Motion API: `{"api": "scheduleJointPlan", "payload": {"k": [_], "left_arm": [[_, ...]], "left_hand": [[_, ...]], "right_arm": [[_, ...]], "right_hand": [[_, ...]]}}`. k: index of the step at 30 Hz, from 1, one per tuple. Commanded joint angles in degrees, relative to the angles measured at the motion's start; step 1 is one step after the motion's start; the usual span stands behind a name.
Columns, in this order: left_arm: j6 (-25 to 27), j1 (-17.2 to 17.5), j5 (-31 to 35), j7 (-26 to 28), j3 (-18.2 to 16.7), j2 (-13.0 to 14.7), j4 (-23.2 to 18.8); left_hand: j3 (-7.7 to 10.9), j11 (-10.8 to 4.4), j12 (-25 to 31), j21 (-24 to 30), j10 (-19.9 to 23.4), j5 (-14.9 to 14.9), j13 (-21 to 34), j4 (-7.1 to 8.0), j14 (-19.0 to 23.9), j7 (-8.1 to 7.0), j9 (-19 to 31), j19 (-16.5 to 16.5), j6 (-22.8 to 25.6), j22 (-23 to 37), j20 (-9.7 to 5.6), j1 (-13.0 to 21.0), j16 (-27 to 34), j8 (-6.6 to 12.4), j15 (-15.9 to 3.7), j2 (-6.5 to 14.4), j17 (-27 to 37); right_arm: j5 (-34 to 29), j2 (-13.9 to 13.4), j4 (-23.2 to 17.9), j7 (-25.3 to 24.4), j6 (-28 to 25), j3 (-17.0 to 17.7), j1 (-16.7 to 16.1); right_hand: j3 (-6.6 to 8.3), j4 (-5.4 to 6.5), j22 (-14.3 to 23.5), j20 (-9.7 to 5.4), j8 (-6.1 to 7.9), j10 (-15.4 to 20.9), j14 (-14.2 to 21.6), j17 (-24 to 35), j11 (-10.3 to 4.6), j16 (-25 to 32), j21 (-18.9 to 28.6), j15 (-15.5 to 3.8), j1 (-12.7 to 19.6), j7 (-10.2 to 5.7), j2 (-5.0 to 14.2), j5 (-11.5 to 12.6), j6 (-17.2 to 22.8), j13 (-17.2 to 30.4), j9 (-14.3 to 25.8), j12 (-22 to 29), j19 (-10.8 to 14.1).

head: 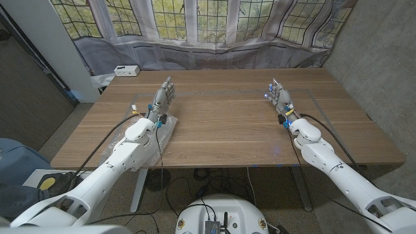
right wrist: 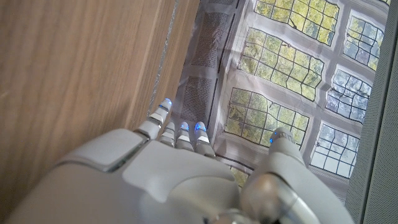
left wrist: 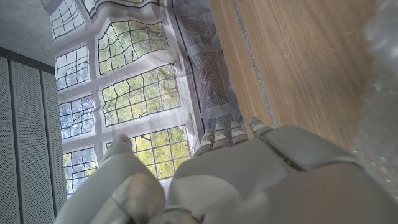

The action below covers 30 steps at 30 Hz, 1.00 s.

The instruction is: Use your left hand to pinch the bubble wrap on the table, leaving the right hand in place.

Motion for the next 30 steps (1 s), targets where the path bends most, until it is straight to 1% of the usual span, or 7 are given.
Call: {"api": "scheduleJointPlan", "payload": {"k": [1, 7, 14, 19, 21, 26, 30], "left_arm": [[-1.10, 2.97, -0.27, 0.93, -1.49, 1.61, -4.39], [-1.36, 4.22, 0.18, 1.08, -2.21, 3.20, -6.62], [-0.78, 4.40, 1.06, 0.47, -2.35, 5.04, -8.06], [-1.54, 4.41, 2.92, 0.33, -2.40, 6.41, -9.02], [-1.67, 4.75, 3.78, 0.80, -2.51, 7.01, -9.89], [-1.71, 6.49, 5.29, 2.43, -3.15, 8.41, -13.02], [-2.50, 8.02, 5.52, 2.82, -3.82, 9.02, -14.60]], "left_hand": [[0.44, 0.25, 0.74, 0.46, 0.95, 0.24, 0.07, -0.15, 0.80, 0.25, 0.17, -0.29, 0.26, 0.26, 0.43, 0.52, 0.69, 0.31, 0.39, 0.08, 0.22], [0.46, 0.27, 0.95, 0.66, 1.67, 0.22, 0.08, -0.27, 1.38, 0.23, 0.16, 0.18, 1.06, 0.26, 0.59, 0.66, 0.78, 0.49, 0.52, 0.19, 0.21], [0.49, 0.48, 1.28, 0.88, 2.86, 0.15, 0.09, -0.47, 2.66, 0.30, 0.15, 0.81, 1.95, 0.26, 1.01, 0.89, 1.03, 0.58, 0.71, 0.37, 0.21], [0.41, 0.94, 1.87, 2.06, 5.26, 0.00, 0.12, -0.88, 5.10, 0.61, 0.17, 4.65, 3.82, 0.26, 1.69, 1.24, 1.37, 0.78, 0.91, 0.47, 0.21], [0.38, 1.05, 2.02, 2.40, 6.02, -0.06, 0.13, -1.03, 5.86, 0.78, 0.18, 6.02, 4.59, 0.25, 1.45, 1.36, 1.40, 0.85, 0.80, 0.49, 0.21], [0.35, 1.11, 2.25, 2.54, 7.09, -0.11, 0.14, -1.21, 6.80, 0.86, 0.18, 7.08, 5.66, 0.23, 1.45, 1.52, 1.45, 0.99, 0.73, 0.53, 0.21], [0.36, 1.01, 2.25, 2.59, 7.38, -0.15, 0.15, -1.32, 7.46, 0.74, 0.19, 7.63, 6.37, 0.22, 1.84, 1.62, 1.53, 1.09, 0.65, 0.58, 0.21]], "right_arm": [[-0.77, 0.50, -2.16, -2.16, 2.59, 0.37, -2.99], [-0.97, 0.25, -3.45, -2.53, 3.28, 0.61, -3.96], [-1.14, -0.72, -4.73, -2.40, 2.63, 0.80, -4.02], [-0.63, -1.29, -4.97, -1.98, 2.59, 1.33, -4.24], [-0.31, -1.53, -4.81, -1.59, 2.41, 1.50, -4.16], [0.22, -2.21, -4.90, -0.39, 2.06, 1.66, -4.10], [0.62, -2.18, -4.77, 0.16, 2.13, 1.72, -4.00]], "right_hand": [[0.42, 0.06, 0.12, 0.21, 0.32, 0.20, 0.36, 0.16, 0.31, 0.31, 0.21, 0.40, 0.57, 0.27, 0.08, 0.24, -0.01, 0.27, 0.19, 0.45, 0.64], [0.41, 0.03, 0.12, 0.27, 0.36, 0.49, 0.55, 0.15, 0.31, 0.31, 0.18, 0.41, 0.63, 0.22, 0.11, 0.22, 0.10, 0.27, 0.19, 0.53, 0.78], [0.43, 0.01, 0.13, 0.20, 0.36, 0.60, 0.64, 0.15, 0.30, 0.27, 0.15, 0.43, 0.70, 0.24, 0.17, 0.20, 0.13, 0.27, 0.18, 0.53, 0.92], [0.43, 0.01, 0.13, 0.20, 0.38, 0.64, 0.67, 0.15, 0.31, 0.24, 0.11, 0.43, 0.74, 0.27, 0.22, 0.20, 0.22, 0.27, 0.18, 0.52, 0.95], [0.43, 0.01, 0.13, 0.21, 0.38, 0.67, 0.68, 0.15, 0.31, 0.23, 0.09, 0.50, 0.74, 0.24, 0.23, 0.19, 0.24, 0.27, 0.18, 0.53, 0.97], [0.39, 0.03, 0.13, 0.21, 0.41, 0.87, 0.84, 0.17, 0.31, 0.26, 0.04, 0.50, 0.70, 0.26, 0.24, 0.17, 0.33, 0.27, 0.17, 0.58, 0.98], [0.37, 0.06, 0.13, 0.24, 0.41, 0.82, 0.83, 0.18, 0.37, 0.22, -0.01, 0.55, 0.68, 0.30, 0.28, 0.16, 0.36, 0.27, 0.17, 0.53, 1.01]]}}
